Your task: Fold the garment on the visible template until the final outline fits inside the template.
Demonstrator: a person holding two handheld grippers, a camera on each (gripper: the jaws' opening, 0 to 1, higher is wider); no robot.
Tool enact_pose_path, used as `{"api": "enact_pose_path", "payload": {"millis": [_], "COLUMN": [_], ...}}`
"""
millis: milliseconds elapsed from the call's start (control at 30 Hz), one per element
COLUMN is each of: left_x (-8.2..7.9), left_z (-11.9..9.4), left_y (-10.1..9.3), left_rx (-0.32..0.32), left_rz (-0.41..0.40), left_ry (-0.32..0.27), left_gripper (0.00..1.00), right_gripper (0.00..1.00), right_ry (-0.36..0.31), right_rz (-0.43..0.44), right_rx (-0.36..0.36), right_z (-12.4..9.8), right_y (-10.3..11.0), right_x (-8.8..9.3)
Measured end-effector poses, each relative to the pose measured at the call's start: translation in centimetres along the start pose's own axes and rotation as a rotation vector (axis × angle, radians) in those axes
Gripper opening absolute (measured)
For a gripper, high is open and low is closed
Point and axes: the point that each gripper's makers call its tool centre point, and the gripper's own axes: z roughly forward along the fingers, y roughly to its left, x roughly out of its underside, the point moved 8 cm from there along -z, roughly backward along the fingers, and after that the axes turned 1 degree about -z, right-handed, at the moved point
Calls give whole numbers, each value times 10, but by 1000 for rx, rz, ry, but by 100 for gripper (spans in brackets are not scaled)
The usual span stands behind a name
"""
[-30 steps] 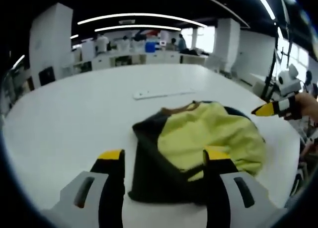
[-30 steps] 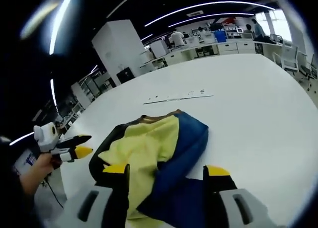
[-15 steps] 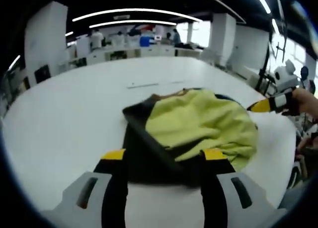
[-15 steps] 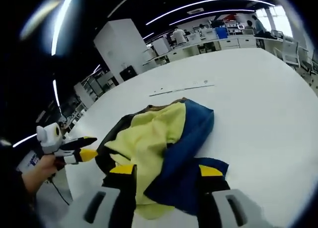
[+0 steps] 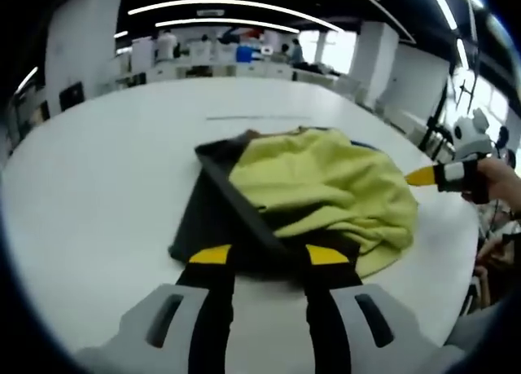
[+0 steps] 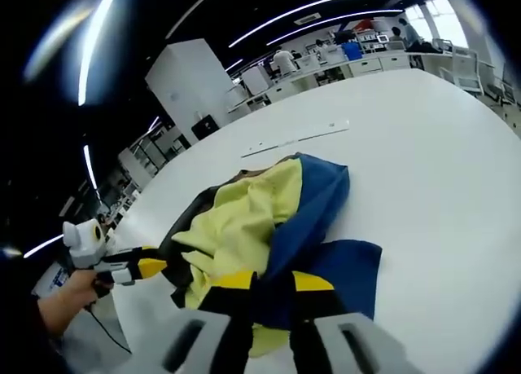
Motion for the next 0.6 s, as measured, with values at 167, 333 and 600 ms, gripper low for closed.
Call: {"api": "enact_pose_path", "payload": {"millis": [167,333,600], "left_x": [3,8,7], "left_z": [4,5,2], "left_y": [-1,-3,-2], "left_rx": [13,14,21], "left_rz": [-7,4,-3], "left_ry": [3,30,17], "left_gripper": [20,9,0], "right_gripper": [0,0,0], "right_ry": [0,2,-9], "right_rz": [2,4,-32], "right_rx": [-2,1,-1], "right_z": [3,5,1], "right_y": [0,1,1], "right_x": [3,5,2]}}
